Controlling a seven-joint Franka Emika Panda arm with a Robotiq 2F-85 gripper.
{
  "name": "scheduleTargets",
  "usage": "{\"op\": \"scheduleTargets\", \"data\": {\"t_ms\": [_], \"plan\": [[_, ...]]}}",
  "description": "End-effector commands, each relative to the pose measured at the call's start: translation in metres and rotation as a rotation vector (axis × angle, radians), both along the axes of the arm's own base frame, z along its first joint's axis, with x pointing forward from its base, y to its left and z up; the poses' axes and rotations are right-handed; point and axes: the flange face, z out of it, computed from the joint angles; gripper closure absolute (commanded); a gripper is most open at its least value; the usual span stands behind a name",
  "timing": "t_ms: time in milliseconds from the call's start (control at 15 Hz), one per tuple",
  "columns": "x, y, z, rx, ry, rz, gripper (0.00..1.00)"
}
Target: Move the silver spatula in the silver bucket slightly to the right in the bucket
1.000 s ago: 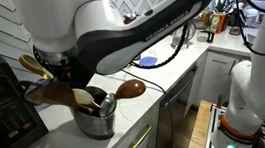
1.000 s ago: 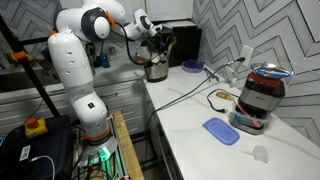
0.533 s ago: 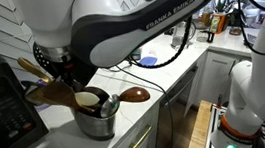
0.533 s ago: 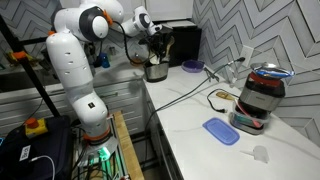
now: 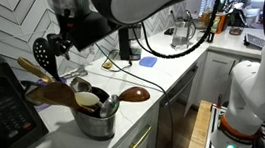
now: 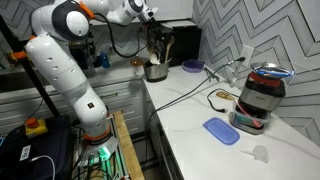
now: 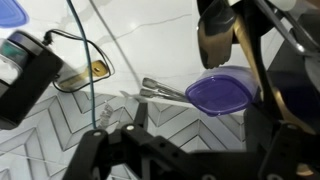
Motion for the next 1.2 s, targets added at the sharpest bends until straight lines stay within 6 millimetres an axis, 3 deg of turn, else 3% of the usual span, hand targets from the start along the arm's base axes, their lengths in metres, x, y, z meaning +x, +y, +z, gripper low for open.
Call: {"op": "scheduleTargets", "data": {"t_ms": [0,67,400,533,867,1133], "plan": [[-0.02,-0.034,0.013,0.069,-0.046,-0.185,0.0],[-0.007,-0.015,0.014,0.034,-0.032,-0.097,0.0],[-0.013,-0.029,0.019,0.056,-0.055,-0.164,0.0],[0.006,-0.037,0.009,0.159,-0.027,-0.08,0.0],[0.038,-0.105,-0.035,0.434,-0.03,0.031,0.0],[0.039,-0.137,-0.083,0.616,0.107,0.058,0.0]]}}
